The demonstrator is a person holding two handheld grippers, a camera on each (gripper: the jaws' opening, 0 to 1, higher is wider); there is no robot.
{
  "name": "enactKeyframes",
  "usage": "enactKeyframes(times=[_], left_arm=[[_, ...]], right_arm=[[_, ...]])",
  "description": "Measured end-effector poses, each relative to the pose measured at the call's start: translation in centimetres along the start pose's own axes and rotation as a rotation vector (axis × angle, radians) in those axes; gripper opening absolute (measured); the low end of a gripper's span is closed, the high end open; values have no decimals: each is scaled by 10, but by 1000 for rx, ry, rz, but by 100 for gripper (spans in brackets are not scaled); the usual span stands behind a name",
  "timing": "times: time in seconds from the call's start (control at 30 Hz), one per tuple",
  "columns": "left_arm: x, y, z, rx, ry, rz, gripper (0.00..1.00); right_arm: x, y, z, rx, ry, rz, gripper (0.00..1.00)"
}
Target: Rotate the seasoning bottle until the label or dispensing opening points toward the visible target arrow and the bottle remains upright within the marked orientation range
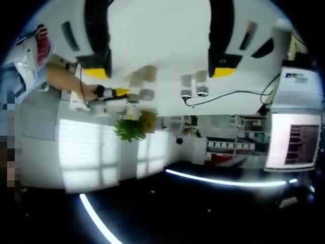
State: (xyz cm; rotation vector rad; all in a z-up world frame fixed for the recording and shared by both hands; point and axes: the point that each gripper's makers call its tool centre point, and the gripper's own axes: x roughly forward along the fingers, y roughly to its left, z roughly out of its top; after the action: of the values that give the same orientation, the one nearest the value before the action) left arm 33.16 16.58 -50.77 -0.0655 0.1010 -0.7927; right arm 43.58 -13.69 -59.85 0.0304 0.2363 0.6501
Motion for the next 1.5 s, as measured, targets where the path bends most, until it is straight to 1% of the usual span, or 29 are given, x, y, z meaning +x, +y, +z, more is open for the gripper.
enactKeyframes(times=[0.03, 0.07, 0.1, 0.17, 0.2, 0.3, 0.37, 0.4, 0.47, 0.5, 0.53, 0.57, 0.63, 0.67, 0.77, 0.83, 0.9, 0.93, 0.97, 1.0, 1.07, 1.13, 1.17, 1.23, 1.27, 1.3, 1.37, 1.4, 1.5], left_arm=[[1, 0, -1, -2, 4, -1, 82], [1, 0, -3, -5, 7, 1, 82], [1, 1, -3, -7, 10, 4, 82], [1, 1, -3, -7, 13, 5, 82], [1, 1, -3, -7, 13, 5, 82], [1, 2, -3, -3, 12, 5, 82], [2, 0, -4, 29, 26, 9, 82], [3, -1, -5, 32, 32, 6, 82], [5, -4, -7, 16, 32, -16, 81], [7, -7, -7, -9, 27, -38, 82], [8, -8, -7, -19, 23, -51, 82], [10, -7, -7, -21, 22, -56, 82], [12, -8, -10, -20, 32, -54, 82], [12, -8, -13, -6, 48, -49, 82], [15, -9, -17, 2, 64, -40, 82], [17, -9, -17, -5, 63, -43, 83], [20, -11, -18, -12, 66, -50, 83], [22, -12, -19, -16, 68, -50, 83], [24, -14, -20, -18, 70, -51, 83], [25, -15, -21, -21, 72, -52, 83], [27, -19, -22, -24, 74, -58, 82], [28, -23, -23, -20, 80, -73, 83], [28, -24, -24, -18, 83, -78, 83], [30, -23, -25, -9, 87, -80, 82], [30, -23, -25, -3, 85, -78, 82], [30, -22, -25, -2, 84, -76, 82], [30, -22, -25, -1, 82, -76, 82], [29, -22, -25, 0, 82, -78, 82], [27, -21, -25, 0, 81, -78, 82]], right_arm=[[-4, 1, -8, -4, 31, -17, 57], [-6, 5, -11, -8, 39, -25, 61], [-10, 8, -12, -4, 28, -49, 63], [-17, 14, -13, -16, 29, -74, 61], [-22, 12, -14, -1, 44, -121, 61], [-30, 23, -12, -17, 38, -144, 63], [-34, 31, -15, -31, 64, -169, 67], [-35, 35, -14, -33, 60, -177, 69], [-38, 42, -7, -33, 20, -189, 68], [-38, 45, 0, -33, -38, -187, 61], [-39, 48, 0, -33, -52, -186, 56], [-39, 50, -4, -42, -41, -190, 53], [-39, 48, -8, -63, -33, -210, 58], [-39, 47, -9, -56, -39, -215, 59], [-40, 51, -13, 18, -66, -170, 61], [-42, 51, -14, 15, -80, -163, 61], [-45, 52, -14, -6, -61, -160, 60], [-47, 50, -12, -6, -59, -175, 62], [-50, 46, -8, -16, -73, -196, 62], [-53, 42, -2, -2, -103, -225, 62], [-55, 44, -3, -9, -75, -212, 63], [-59, 47, -14, -35, 20, -214, 64], [-61, 48, -16, -60, 42, -218, 63], [-63, 51, -15, -59, 33, -219, 60], [-64, 52, -12, -33, -1, -231, 61], [-65, 51, -10, -29, -8, -236, 64], [-66, 51, -10, -47, 5, -246, 71], [-67, 52, -11, -75, 23, -243, 72], [-65, 59, -12, -75, 24, -217, 76]])
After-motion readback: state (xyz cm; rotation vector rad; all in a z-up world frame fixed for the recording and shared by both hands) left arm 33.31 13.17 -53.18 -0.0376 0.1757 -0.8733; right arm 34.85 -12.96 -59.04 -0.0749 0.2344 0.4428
